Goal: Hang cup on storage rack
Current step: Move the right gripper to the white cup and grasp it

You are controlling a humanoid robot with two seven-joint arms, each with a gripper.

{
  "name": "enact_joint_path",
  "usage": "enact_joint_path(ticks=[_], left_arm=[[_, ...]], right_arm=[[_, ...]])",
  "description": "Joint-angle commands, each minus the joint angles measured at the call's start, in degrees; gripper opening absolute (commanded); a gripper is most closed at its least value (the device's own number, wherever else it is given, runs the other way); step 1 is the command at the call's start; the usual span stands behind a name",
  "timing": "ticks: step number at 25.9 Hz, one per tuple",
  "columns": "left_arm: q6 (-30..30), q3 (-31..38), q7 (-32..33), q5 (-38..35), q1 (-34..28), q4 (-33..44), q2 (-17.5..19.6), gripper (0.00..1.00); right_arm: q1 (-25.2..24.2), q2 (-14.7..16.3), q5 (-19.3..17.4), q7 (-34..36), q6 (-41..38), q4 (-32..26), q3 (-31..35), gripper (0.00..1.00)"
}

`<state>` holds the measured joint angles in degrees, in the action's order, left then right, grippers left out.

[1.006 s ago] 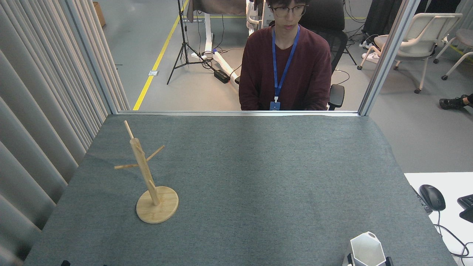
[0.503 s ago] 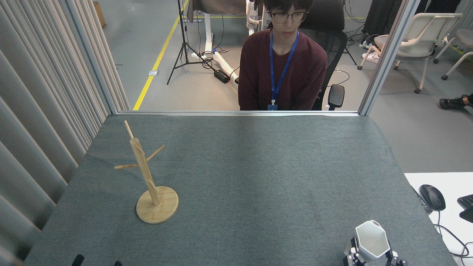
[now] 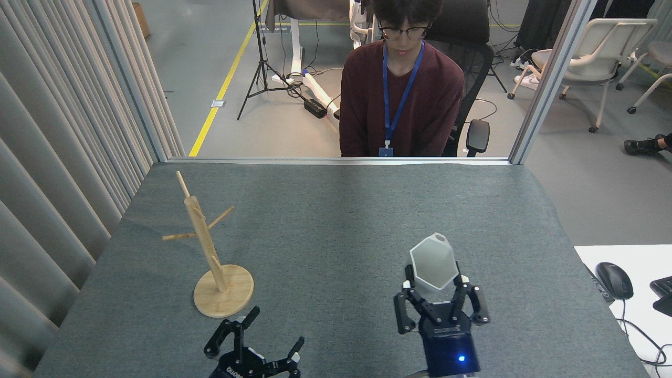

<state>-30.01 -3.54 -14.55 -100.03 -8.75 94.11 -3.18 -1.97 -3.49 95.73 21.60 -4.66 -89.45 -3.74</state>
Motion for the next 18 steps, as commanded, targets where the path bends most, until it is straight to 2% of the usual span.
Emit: enact_joint_path(ticks=[1, 10, 18], left_arm=[[0.21, -3.4, 1.81, -2.71, 2.33, -2.35, -1.22, 0.99], [0.74, -4.54, 1.98, -3.77, 5.32, -5.78, -1.83, 0.99], [0.74, -4.46, 2.07, -3.68, 5.67, -5.52, -1.83, 0.99]], right_arm=[[0.13, -0.99, 1.39, -0.06, 5.27, -0.02, -9.62, 0.59], [-1.98, -1.26, 4.38, 0.37, 5.63, 0.07, -17.97, 0.6], [-2.07, -1.35, 5.69, 0.46, 5.8, 2.09, -20.34, 0.6]])
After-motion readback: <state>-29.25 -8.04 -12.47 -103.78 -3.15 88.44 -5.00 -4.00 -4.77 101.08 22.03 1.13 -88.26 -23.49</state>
